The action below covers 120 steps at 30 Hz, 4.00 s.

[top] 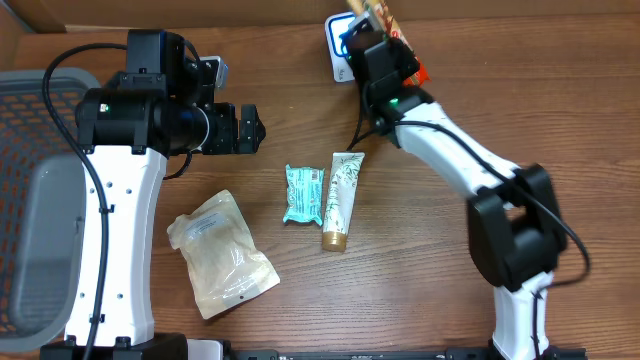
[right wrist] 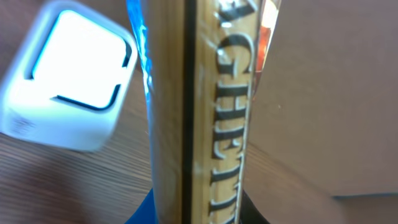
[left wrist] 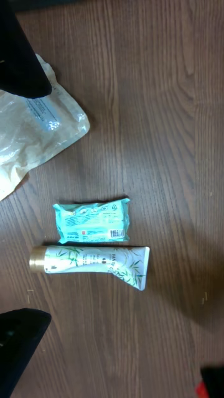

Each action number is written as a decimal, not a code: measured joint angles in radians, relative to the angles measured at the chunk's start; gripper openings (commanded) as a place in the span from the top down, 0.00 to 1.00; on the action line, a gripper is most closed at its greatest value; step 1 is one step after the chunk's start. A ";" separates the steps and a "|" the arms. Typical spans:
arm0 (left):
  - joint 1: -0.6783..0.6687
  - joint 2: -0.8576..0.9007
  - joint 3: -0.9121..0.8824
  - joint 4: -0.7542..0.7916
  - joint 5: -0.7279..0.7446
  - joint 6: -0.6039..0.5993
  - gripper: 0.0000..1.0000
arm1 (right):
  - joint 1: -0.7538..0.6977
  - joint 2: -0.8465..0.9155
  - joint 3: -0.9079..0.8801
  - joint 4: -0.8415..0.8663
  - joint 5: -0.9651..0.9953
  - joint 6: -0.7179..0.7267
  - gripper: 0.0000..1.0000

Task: Scan the item barcode
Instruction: 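Carry the spaghetti package to the white scanner and hold its barcode there, then move the spaghetti package right and lay it on the table, then move the right gripper to the Pantene tube and grasp it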

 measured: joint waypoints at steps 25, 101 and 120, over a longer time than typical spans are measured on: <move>0.000 0.000 0.000 0.000 0.000 0.000 0.00 | -0.006 0.201 0.000 0.286 0.165 -0.402 0.96; 0.000 0.000 0.001 0.000 0.000 0.000 0.00 | -0.908 -0.560 -0.761 -0.268 -1.189 1.113 0.43; 0.000 0.000 0.001 0.000 0.000 0.000 0.00 | -0.355 -0.564 -0.505 -0.508 -1.277 0.756 0.00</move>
